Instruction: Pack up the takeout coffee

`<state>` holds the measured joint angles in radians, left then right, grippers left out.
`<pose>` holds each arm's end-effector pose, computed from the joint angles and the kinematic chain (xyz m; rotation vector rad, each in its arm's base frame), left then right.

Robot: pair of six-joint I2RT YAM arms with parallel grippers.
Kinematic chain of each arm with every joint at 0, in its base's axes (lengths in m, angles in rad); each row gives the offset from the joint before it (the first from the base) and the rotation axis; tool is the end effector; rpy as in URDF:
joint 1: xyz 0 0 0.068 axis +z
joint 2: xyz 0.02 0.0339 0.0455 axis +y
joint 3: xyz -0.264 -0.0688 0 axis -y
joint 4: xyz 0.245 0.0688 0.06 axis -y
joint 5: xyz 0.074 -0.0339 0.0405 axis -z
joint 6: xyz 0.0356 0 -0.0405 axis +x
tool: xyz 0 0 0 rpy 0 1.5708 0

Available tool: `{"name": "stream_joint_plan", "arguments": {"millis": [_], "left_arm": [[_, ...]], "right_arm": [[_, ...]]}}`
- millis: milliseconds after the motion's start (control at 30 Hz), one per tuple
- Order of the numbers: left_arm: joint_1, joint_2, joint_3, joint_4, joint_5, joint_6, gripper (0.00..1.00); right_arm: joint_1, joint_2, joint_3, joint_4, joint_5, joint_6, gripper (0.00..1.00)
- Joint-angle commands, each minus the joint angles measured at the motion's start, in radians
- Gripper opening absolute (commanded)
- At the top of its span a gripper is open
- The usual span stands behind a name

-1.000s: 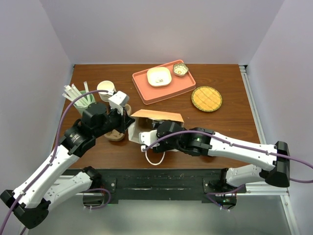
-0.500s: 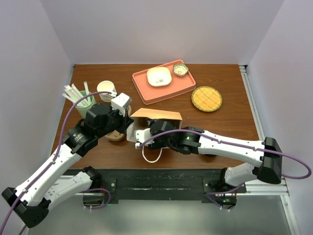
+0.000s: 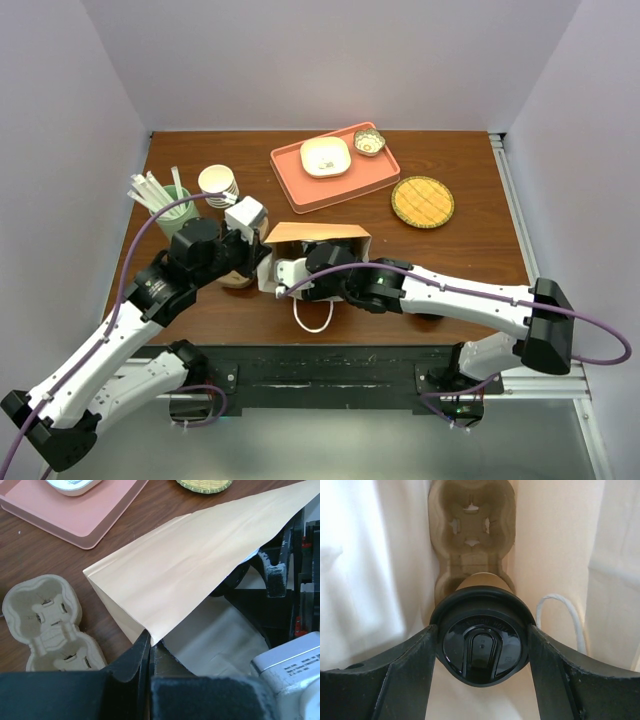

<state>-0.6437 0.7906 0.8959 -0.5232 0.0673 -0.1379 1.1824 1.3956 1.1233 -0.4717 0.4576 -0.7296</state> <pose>0.1359 -0.1050 0.3421 0.5517 1.9569 -0.5667 0.1297 0.2754 0.2936 -1.6883 1.4707 -0.2862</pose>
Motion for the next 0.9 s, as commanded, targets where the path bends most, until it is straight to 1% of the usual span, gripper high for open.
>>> {"name": "stream_joint_plan", "arguments": {"millis": [0, 100, 167, 233, 467, 867], "left_arm": [[-0.002, -0.017, 0.003, 0.043, 0.022, 0.017, 0.00], [-0.002, -0.022, 0.006, 0.054, 0.032, 0.018, 0.00], [-0.004, -0.025, 0.008, 0.055, 0.040, 0.018, 0.00], [-0.004, -0.028, 0.006, 0.057, 0.048, 0.014, 0.00], [-0.002, -0.036, 0.006, 0.066, 0.068, 0.011, 0.00], [-0.002, -0.045, -0.002, 0.072, 0.095, 0.006, 0.00]], "right_arm": [[-0.010, 0.031, 0.023, 0.021, 0.012, -0.010, 0.47], [-0.010, 0.048, 0.059, -0.021, -0.020, 0.004, 0.47], [-0.009, 0.066, 0.087, -0.071, -0.019, 0.027, 0.47], [-0.010, 0.066, 0.092, -0.074, -0.008, 0.027, 0.47], [-0.010, 0.069, 0.059, -0.007, 0.023, -0.001, 0.47], [-0.010, 0.092, 0.007, 0.088, 0.050, 0.007, 0.46]]}}
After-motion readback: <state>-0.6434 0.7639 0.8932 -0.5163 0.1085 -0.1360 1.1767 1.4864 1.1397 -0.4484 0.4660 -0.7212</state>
